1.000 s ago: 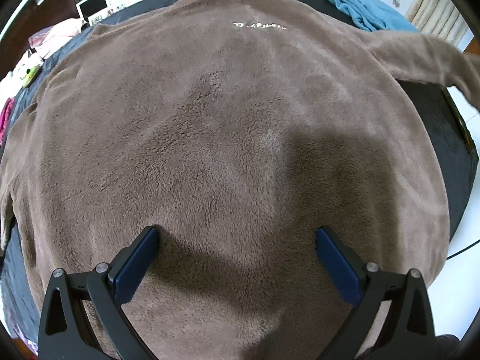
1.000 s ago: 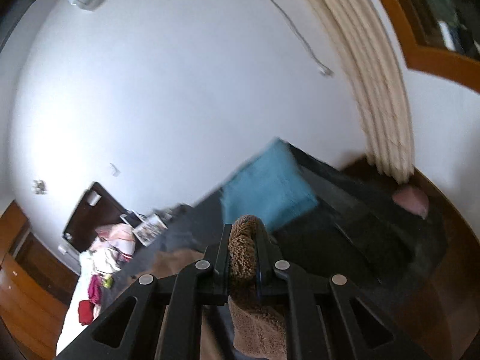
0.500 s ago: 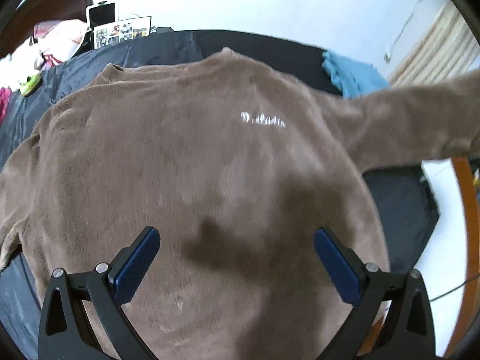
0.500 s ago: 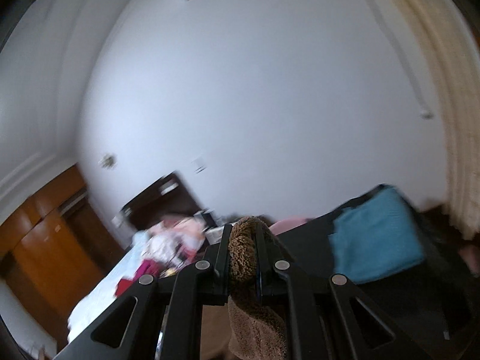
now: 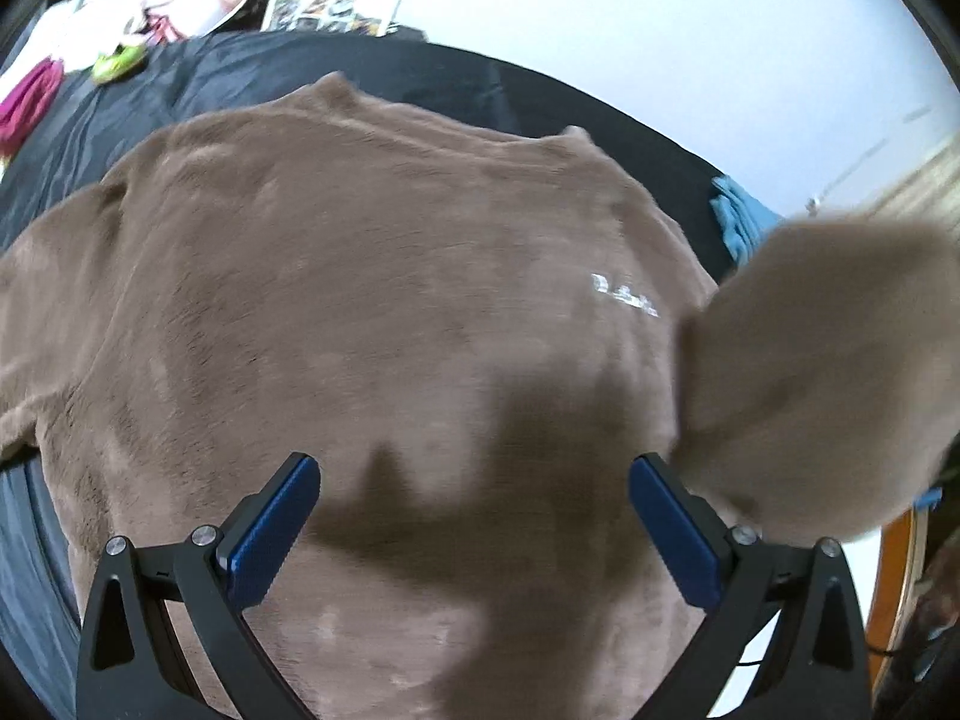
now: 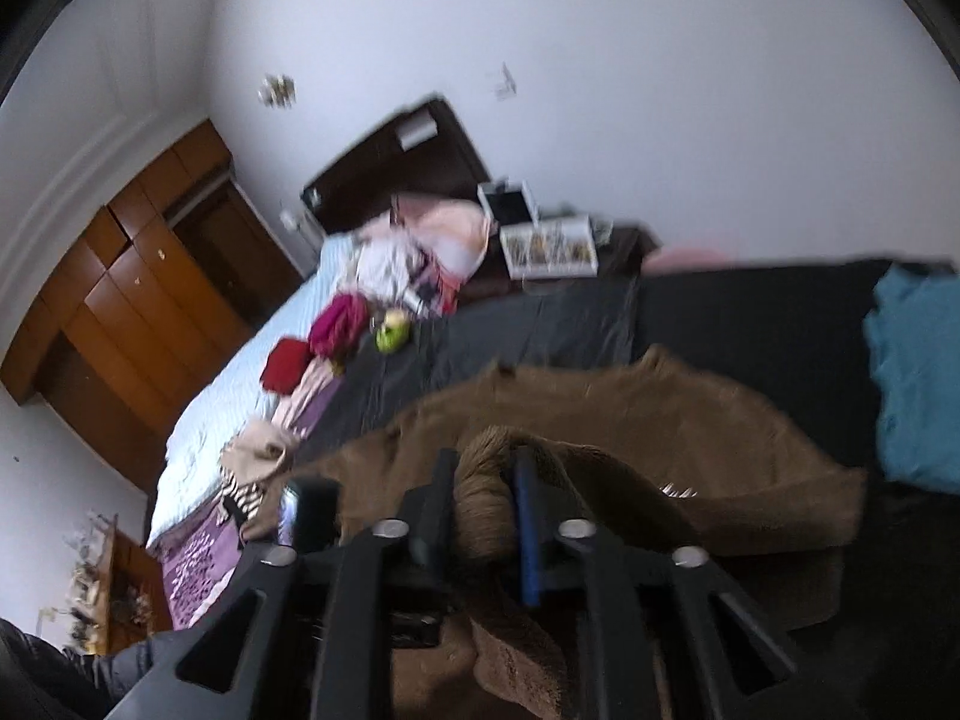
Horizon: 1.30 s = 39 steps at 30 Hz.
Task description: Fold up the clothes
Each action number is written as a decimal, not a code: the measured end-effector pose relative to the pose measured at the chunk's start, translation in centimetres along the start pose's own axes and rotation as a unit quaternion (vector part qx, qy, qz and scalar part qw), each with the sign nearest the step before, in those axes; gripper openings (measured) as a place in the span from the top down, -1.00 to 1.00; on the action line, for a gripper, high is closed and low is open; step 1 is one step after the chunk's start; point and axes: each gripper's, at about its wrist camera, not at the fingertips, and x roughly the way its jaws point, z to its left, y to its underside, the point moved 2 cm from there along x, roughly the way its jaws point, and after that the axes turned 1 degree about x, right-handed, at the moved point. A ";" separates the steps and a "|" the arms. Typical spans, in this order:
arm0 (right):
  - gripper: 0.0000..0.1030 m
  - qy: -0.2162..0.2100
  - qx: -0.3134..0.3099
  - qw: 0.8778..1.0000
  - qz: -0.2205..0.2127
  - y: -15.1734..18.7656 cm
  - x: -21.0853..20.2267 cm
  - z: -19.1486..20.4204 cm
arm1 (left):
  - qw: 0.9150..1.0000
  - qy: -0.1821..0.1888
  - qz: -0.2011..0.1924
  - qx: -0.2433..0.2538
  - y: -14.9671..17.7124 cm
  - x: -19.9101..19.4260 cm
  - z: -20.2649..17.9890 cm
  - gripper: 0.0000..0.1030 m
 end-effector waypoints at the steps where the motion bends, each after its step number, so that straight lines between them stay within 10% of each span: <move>1: -0.41 -0.001 0.006 1.000 0.006 0.5 1.0 -0.7 | 1.000 0.004 0.001 -0.003 -0.1 0.1 0.3 -1.00; 10: -0.51 0.033 0.079 0.996 0.020 1.5 3.0 -6.9 | 0.998 0.061 0.018 -0.023 -0.6 1.4 1.6 -1.00; 19: -0.51 0.203 0.011 0.974 0.100 6.4 5.6 -9.9 | 0.997 0.066 0.038 -0.026 -0.7 1.8 2.7 -1.00; 26: -0.51 0.176 -0.059 0.969 0.166 8.7 12.5 -6.6 | 0.997 0.055 0.038 -0.036 -0.4 1.2 4.2 -1.00; 33: -0.51 -0.073 0.032 0.981 0.175 7.8 13.9 -3.8 | 0.997 0.057 0.027 -0.053 0.2 -0.3 5.8 -1.00; 39: -0.51 -0.018 0.042 0.985 0.164 8.1 12.9 -6.2 | 0.994 0.088 0.028 -0.063 0.2 -0.3 6.0 -1.00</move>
